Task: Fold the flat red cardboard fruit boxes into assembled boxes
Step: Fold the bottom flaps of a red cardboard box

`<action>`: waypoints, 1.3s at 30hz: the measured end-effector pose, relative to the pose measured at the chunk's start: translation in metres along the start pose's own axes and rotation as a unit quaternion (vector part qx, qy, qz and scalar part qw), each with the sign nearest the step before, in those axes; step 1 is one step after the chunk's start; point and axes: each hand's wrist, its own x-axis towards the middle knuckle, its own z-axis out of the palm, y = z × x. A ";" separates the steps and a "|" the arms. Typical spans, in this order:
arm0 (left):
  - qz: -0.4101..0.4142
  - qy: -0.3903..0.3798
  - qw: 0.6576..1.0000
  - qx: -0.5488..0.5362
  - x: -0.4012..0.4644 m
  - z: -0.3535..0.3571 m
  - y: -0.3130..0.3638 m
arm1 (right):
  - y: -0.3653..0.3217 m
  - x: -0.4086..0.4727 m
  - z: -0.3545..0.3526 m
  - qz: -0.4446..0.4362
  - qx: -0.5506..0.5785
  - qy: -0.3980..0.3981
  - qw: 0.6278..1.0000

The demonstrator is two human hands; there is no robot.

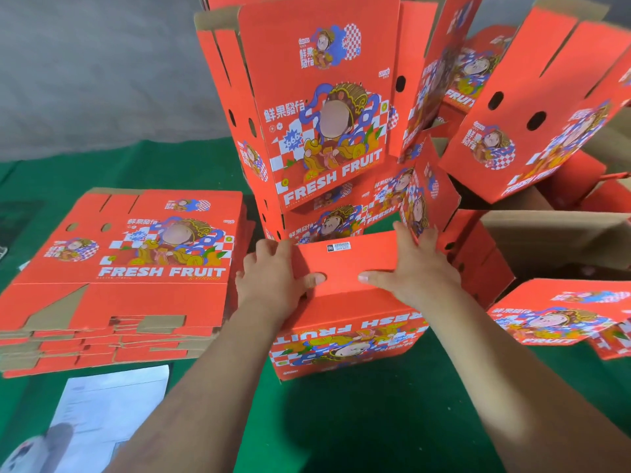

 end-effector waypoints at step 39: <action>0.008 -0.064 0.891 -0.450 -0.062 0.101 -0.020 | 0.106 -0.046 0.079 0.251 0.336 0.113 0.901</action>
